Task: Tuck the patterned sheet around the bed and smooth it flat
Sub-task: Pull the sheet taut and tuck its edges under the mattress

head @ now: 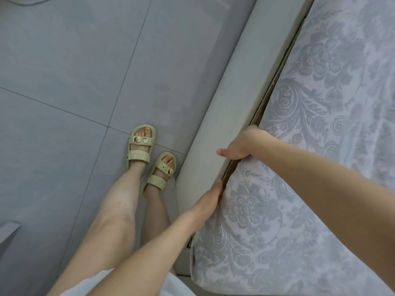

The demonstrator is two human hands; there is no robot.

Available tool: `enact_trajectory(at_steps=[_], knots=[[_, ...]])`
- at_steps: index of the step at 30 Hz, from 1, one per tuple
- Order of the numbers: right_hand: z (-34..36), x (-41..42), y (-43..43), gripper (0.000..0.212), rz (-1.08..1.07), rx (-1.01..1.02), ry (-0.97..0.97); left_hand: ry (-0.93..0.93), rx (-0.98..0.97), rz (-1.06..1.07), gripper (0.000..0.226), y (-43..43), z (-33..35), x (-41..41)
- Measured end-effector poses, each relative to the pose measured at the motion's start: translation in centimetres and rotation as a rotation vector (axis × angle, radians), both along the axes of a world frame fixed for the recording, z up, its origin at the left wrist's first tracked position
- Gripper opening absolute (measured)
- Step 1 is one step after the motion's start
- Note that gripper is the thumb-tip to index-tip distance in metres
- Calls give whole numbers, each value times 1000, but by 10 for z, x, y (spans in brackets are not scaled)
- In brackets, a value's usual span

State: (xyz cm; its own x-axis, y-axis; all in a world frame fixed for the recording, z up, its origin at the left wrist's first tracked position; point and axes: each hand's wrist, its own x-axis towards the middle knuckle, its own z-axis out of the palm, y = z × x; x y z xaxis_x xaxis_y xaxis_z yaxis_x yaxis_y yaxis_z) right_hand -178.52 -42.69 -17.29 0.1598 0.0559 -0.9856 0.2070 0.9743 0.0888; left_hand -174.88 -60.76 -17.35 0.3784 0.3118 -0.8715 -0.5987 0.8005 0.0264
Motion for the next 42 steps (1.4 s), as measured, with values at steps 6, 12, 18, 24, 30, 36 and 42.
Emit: enact_trajectory(at_steps=[6, 12, 18, 24, 30, 36, 42], knots=[[22, 17, -27, 77, 155, -51, 320, -10, 49, -25, 59, 1, 4, 8], [37, 38, -38, 57, -236, 25, 818, 205, -128, 125, 60, -44, -20, 8], [44, 106, -94, 60, -154, 16, 1159, 105, -91, 135, 45, -103, 7, 46], [21, 134, -122, 52, -12, 24, 1304, 88, -92, -1, 50, -93, 4, 57], [33, 120, -142, 48, -342, 21, 1370, 301, 67, -108, 57, -70, -1, 3], [75, 133, -136, 45, -703, 628, 1203, 519, 194, -75, 35, -42, 17, -64], [125, 111, -148, 43, -1043, 322, 716, 624, 294, -104, 26, -20, 87, -110]])
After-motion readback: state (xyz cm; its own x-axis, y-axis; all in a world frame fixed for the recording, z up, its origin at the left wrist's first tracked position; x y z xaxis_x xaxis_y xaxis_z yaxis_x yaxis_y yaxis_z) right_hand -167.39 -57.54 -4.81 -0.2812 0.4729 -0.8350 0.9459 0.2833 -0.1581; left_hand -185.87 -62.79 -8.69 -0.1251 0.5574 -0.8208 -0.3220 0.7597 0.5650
